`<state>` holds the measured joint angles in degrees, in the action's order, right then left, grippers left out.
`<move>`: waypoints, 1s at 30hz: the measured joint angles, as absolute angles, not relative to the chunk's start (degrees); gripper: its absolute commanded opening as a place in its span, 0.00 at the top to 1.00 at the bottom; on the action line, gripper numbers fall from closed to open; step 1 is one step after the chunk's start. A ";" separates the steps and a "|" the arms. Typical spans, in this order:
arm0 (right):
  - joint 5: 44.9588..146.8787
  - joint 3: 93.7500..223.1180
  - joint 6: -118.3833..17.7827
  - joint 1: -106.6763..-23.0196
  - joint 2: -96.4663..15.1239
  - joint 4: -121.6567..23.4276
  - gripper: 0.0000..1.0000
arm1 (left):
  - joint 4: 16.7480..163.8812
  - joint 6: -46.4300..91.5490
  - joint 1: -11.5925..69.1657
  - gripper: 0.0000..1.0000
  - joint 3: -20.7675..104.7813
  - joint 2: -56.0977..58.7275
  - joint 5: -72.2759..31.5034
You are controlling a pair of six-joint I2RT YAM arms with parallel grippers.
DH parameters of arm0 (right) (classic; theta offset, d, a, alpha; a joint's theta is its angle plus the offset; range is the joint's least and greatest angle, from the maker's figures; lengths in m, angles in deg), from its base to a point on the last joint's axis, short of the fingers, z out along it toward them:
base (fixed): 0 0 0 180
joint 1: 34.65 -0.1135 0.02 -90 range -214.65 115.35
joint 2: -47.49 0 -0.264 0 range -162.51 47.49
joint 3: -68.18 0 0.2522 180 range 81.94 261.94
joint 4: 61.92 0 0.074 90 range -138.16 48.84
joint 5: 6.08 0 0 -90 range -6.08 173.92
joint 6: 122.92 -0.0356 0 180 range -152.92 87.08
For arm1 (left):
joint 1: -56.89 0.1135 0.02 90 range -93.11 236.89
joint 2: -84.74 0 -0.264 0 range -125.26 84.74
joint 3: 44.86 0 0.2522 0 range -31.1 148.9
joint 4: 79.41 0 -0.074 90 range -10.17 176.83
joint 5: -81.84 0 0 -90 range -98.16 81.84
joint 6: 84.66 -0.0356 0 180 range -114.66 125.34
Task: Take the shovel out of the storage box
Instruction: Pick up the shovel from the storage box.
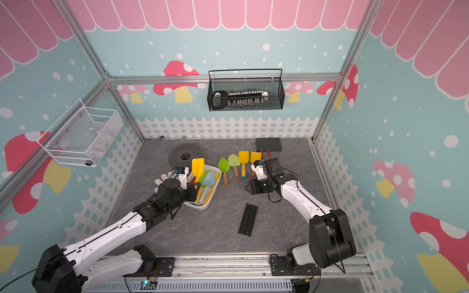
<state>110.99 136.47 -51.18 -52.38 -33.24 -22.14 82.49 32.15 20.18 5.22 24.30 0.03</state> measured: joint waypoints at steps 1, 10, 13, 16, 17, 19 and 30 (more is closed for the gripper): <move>111.01 136.42 -51.18 -52.38 -32.93 -22.16 0.46 | 82.87 32.21 19.13 1.00 5.24 24.01 0.23; 110.81 136.33 -51.22 -52.38 -32.60 -22.47 0.45 | 84.22 39.16 7.48 1.00 5.59 16.93 5.45; 110.68 136.33 -51.35 -52.38 -32.60 -22.47 0.45 | 84.61 41.59 4.09 1.00 5.59 14.44 8.20; 110.42 136.33 -51.37 -52.38 -32.60 -22.47 0.44 | 84.55 43.58 1.73 1.00 5.92 12.36 10.13; 110.31 136.33 -51.37 -52.38 -32.60 -22.47 0.44 | 84.53 44.19 1.23 1.00 6.22 11.62 10.61; 110.01 136.33 -51.40 -52.38 -32.60 -22.47 0.44 | 84.57 45.52 0.37 1.00 7.10 9.92 11.63; 108.17 136.31 -52.29 -52.38 -32.60 -22.43 0.41 | 85.40 50.27 -2.01 1.00 8.98 1.46 13.95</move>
<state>108.17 136.31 -52.29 -52.38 -32.60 -22.43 85.40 50.27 -2.01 8.98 1.46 13.95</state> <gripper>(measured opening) 0.585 0.260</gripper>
